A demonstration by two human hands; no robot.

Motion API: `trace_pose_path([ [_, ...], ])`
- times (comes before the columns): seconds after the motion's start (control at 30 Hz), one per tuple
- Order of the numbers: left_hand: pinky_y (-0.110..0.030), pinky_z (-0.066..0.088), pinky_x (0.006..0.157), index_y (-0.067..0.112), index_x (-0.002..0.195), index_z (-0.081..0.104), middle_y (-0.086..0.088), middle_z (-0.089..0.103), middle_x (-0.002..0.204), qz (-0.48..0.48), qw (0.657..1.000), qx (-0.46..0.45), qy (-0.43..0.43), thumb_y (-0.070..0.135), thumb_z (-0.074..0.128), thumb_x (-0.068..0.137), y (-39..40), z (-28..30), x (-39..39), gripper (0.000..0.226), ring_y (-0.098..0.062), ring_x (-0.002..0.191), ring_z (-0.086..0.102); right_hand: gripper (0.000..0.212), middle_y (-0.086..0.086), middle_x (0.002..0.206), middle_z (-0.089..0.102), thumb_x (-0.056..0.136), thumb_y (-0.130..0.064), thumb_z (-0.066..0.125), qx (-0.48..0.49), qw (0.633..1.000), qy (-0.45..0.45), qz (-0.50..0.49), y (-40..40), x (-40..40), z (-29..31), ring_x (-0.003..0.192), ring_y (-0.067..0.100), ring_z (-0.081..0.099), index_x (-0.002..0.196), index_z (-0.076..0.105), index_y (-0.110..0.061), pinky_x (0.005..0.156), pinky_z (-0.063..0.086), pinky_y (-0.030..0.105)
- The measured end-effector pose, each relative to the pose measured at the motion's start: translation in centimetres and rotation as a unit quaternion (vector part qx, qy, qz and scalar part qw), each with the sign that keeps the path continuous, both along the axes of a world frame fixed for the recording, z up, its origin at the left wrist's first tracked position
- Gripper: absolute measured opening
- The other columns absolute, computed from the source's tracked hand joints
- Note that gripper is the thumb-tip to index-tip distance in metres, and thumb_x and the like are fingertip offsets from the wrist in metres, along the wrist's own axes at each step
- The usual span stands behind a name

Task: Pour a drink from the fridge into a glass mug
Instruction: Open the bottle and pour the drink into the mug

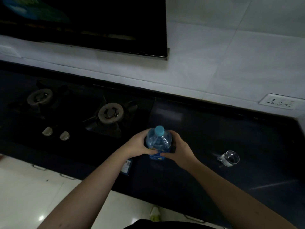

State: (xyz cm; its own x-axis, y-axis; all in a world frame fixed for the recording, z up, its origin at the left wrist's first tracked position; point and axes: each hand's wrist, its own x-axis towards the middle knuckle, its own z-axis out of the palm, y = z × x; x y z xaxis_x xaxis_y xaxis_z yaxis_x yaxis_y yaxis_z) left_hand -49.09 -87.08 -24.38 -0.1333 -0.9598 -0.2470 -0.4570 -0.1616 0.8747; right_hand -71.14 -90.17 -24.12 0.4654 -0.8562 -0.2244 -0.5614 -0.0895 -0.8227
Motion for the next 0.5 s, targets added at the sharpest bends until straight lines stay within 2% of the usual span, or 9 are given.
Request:
trace_pose_path([
  [0.17,-0.026,0.046,0.103,0.033,0.143,0.044,0.017,0.056,0.133,-0.015,0.999,0.031,-0.003,0.024,0.090,0.067,-0.4,-1.3,0.2,0.089,0.001,0.122,0.053,0.090,-0.023,0.129,0.051,0.066,-0.035,0.086,0.006,1.000,0.009,-0.012,0.4,0.2,-1.2,0.116,-0.004,0.051,0.138,0.032,-0.044,0.098,0.047,0.025],
  [0.33,-0.009,0.042,0.091,0.039,0.140,0.042,0.023,0.055,0.130,-0.034,0.998,0.046,-0.024,0.026,0.090,0.067,-0.9,-1.3,0.6,0.089,0.013,0.116,0.051,0.092,-0.016,0.135,0.050,0.066,-0.034,0.087,0.014,1.000,0.003,-0.025,0.3,0.2,-1.5,0.119,0.002,0.052,0.141,0.033,-0.036,0.100,0.050,0.033],
  [0.5,-0.010,0.043,0.091,0.041,0.142,0.039,0.024,0.054,0.131,-0.026,0.997,0.063,-0.019,0.028,0.090,0.067,-0.7,-1.4,0.5,0.091,0.012,0.117,0.051,0.096,-0.013,0.141,0.046,0.068,-0.035,0.085,0.016,1.000,0.009,-0.016,0.5,0.1,-1.5,0.125,0.004,0.049,0.145,0.027,-0.034,0.104,0.047,0.037],
])
